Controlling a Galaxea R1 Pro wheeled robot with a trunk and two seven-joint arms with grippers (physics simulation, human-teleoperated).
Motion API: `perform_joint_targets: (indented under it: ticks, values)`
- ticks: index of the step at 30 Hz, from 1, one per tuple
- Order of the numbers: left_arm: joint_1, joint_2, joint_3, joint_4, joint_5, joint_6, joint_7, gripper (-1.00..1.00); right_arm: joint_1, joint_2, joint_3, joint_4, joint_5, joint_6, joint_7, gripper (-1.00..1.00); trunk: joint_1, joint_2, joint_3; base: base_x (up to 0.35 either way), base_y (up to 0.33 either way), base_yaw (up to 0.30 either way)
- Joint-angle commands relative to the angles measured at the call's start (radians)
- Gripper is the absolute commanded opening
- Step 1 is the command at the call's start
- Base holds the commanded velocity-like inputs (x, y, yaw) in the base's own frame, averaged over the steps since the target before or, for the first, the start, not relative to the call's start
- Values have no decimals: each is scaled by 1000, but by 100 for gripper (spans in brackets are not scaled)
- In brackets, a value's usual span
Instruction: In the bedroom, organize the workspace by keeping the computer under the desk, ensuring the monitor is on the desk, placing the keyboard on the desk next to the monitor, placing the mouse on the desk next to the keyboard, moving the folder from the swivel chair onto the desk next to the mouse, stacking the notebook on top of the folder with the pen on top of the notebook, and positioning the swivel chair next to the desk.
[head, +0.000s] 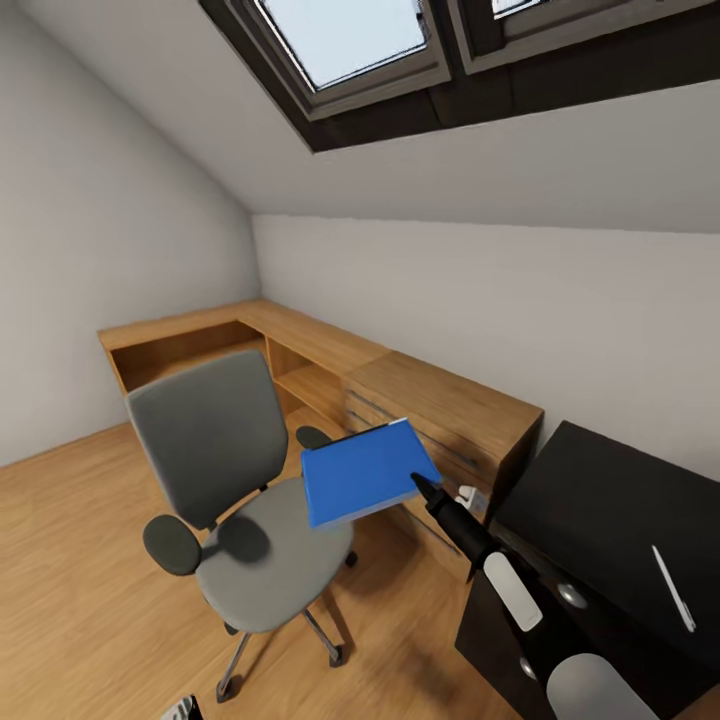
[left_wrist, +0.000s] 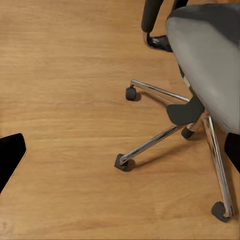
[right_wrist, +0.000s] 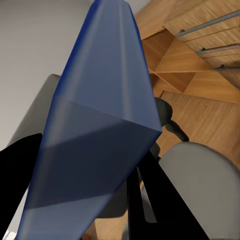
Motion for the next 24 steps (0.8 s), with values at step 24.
perform_joint_targets:
  ticks: [24]
  values:
    - [27,-3,-18,-2,-175,184,-71,100,-1,-2,2,-19,68,13,-49,-100,-92,168,75,0,0,-79]
